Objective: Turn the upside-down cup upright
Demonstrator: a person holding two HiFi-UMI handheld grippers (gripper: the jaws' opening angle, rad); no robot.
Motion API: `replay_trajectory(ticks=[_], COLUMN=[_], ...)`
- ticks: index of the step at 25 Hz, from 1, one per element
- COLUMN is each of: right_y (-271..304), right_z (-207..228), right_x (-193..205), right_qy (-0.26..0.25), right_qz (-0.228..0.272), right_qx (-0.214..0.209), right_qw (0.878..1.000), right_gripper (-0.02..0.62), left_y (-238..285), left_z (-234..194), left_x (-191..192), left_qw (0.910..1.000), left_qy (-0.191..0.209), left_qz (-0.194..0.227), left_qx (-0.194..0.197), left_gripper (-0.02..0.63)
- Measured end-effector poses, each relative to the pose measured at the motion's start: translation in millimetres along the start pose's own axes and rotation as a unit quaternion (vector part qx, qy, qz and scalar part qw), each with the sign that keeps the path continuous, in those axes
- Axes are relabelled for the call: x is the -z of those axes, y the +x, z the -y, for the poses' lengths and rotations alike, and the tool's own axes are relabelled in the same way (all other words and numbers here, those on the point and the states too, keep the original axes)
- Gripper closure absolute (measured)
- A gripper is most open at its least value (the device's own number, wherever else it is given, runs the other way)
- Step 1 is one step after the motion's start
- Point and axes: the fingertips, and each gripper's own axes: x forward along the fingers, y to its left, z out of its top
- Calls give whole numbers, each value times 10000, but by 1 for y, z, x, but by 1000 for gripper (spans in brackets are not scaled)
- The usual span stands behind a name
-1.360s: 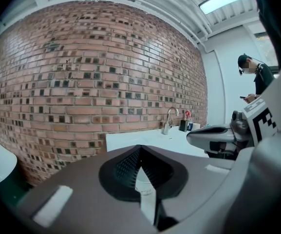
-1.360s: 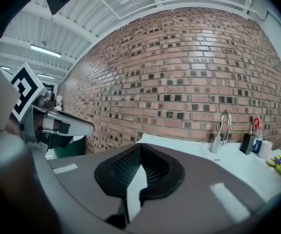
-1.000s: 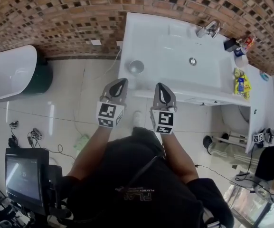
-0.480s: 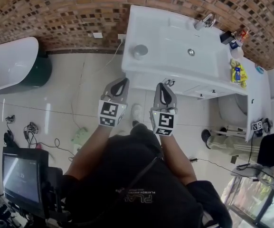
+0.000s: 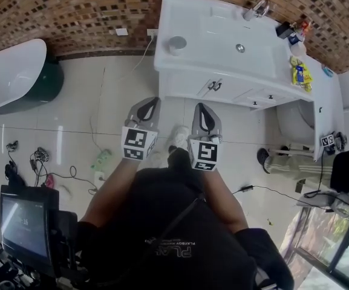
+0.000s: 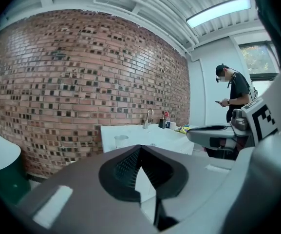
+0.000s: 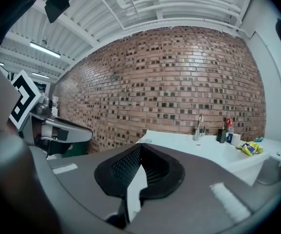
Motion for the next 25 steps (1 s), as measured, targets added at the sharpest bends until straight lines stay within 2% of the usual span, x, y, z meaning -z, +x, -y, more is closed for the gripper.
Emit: replay_trajectory(ticks=[6, 12, 14, 19, 25], right_y=[-18, -35, -41, -61, -103], right_z=[-4, 11, 18, 41, 74], right_x=[-5, -7, -2, -6, -1], right_qy=[-50, -8, 64, 95, 283], right_qz=[64, 91, 20, 230, 258], right_qx=[30, 6, -20, -208, -166], right_qw=[10000, 10000, 10000, 9995, 9991], right_gripper=[583, 583, 583, 583, 583], left_y=[-10, -15, -15, -18, -32], left_z=[7, 28, 38, 72, 106], left_x=[1, -10, -9, -13, -6], left_qw=[9999, 9998, 9998, 9994, 9984], left_qy=[117, 142, 146, 156, 56], left_qz=[17, 64, 82, 92, 115], left_qx=[-42, -95, -117, -290, -560], left_gripper=[607, 607, 607, 607, 607])
